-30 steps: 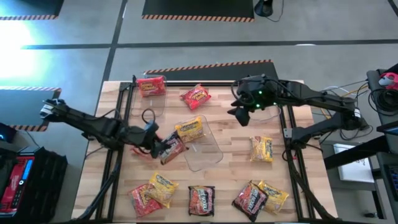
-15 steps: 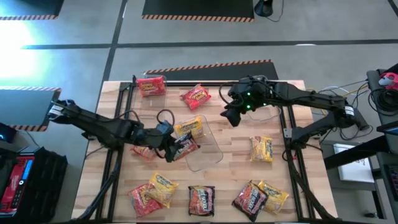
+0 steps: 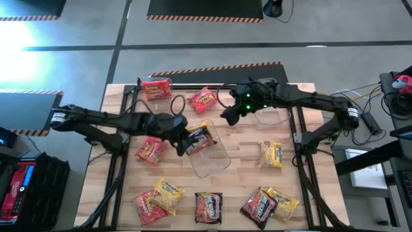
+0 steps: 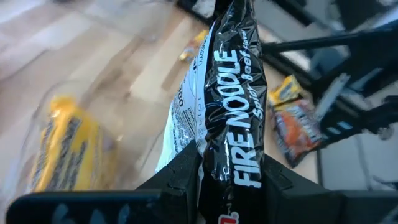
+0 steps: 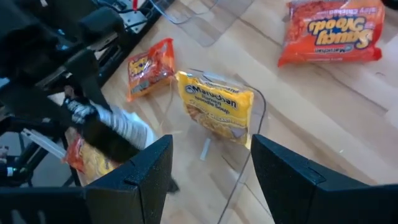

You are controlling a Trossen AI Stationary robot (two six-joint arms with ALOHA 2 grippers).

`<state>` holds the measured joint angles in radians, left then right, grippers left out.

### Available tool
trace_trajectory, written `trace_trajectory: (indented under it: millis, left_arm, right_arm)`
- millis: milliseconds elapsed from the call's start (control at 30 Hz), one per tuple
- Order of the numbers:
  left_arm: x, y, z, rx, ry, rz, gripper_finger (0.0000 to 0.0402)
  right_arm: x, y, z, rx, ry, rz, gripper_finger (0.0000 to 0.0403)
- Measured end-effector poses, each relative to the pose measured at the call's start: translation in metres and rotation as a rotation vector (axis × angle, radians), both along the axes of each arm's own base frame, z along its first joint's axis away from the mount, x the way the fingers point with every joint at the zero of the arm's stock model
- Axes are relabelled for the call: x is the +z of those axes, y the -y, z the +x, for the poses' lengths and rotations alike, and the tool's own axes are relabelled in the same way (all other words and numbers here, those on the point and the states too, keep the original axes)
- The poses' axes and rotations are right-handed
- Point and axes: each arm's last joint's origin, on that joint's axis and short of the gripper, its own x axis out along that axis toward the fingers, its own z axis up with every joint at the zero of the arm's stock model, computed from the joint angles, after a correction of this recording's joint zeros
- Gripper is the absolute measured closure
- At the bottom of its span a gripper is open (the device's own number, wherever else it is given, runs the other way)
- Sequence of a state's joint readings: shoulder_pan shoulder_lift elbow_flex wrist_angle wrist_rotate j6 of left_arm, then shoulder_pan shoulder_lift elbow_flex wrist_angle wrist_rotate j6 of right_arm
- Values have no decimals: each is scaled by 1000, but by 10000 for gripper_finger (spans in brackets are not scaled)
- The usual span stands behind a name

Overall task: Sort Maruchan noodles
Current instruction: Put the top left black noodle pack into the top right transparent bin

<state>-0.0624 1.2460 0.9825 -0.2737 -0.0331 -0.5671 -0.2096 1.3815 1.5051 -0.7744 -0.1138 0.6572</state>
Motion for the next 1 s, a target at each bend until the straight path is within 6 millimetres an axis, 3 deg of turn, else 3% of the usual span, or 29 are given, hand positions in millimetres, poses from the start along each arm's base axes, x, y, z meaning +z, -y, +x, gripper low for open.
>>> trace_trajectory:
  millis: [433,800,1000]
  left_arm:
    - [-24,-9,26,-121,-28,-14,326]
    - [-30,-10,56,-111,140,-121,326]
    - [-32,-11,65,-86,206,-160,326]
  right_arm:
    - [7,-1,14,77,22,64,197]
    - [13,-4,1,56,-45,131,197]
    - [6,-7,-15,64,-201,153,197]
